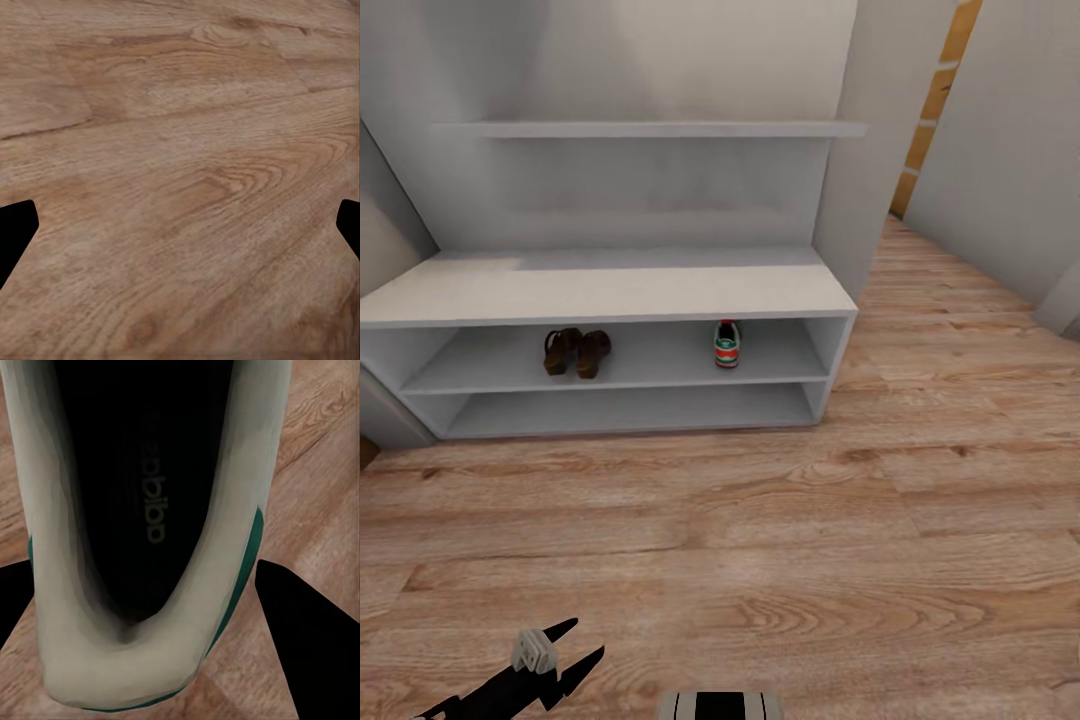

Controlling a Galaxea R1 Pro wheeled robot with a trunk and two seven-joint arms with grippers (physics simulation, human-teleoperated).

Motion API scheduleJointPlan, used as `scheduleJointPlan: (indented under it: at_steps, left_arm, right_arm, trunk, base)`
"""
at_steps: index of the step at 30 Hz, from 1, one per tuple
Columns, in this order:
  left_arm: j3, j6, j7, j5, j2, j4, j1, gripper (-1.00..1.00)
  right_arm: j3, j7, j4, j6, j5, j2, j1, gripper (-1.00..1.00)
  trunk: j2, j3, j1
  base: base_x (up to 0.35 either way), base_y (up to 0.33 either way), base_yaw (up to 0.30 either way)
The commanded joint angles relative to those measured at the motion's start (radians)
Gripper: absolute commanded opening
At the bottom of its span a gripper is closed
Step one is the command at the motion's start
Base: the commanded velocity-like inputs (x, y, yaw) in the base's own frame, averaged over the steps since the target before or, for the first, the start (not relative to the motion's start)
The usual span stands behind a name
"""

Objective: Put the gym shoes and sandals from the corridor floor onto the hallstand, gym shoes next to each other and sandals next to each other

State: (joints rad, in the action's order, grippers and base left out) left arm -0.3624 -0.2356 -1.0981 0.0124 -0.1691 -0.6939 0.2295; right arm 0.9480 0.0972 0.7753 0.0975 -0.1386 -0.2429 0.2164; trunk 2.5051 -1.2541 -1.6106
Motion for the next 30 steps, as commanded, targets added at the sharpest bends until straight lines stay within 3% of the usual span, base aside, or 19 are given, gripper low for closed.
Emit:
scheduleJointPlan:
  at_steps: [1,11,19,21,24,30]
  left_arm:
    - [-0.002,-0.004,-0.004,0.001,0.001,0.001,0.001,1.0]
    - [-0.005,-0.002,-0.003,0.003,-0.001,0.001,0.001,1.0]
    - [-0.04,-0.004,-0.005,0.003,-0.001,0.001,0.001,1.0]
    - [-0.041,-0.003,-0.006,0.003,-0.002,0.001,0.001,1.0]
    - [-0.063,0.007,-0.013,0.002,-0.003,-0.003,0.001,1.0]
    - [-0.069,0.01,-0.009,0.004,-0.004,-0.002,0.002,1.0]
  right_arm:
    - [0.006,0.007,-0.001,0.004,-0.01,0.001,0.001,-1.0]
    - [0.006,0.007,-0.001,0.004,-0.01,0.001,0.001,-1.0]
    - [0.001,0.009,-0.018,0.005,-0.012,0.008,0.001,-1.0]
    - [-0.016,0.01,-0.028,0.005,-0.012,0.021,0.001,-1.0]
    - [-0.168,0.006,-0.05,0.006,-0.012,0.075,0.001,-1.0]
    - [-0.242,0.003,-0.068,0.006,-0.012,0.102,0.001,-1.0]
  trunk:
    - [0.0,-0.001,0.0]
    - [0.0,-0.001,0.0]
    - [0.0,-0.001,0.0]
    - [0.0,-0.001,0.0]
    - [0.0,-0.001,0.0]
    - [0.0,-0.001,0.0]
  base:
    - [-0.039,-0.005,0.0]
    - [-0.01,-0.001,0.095]
    - [0.0,0.0,0.113]
    - [0.0,0.0,0.005]
    - [0.0,0.192,0.001]
    - [0.0,0.291,0.0]
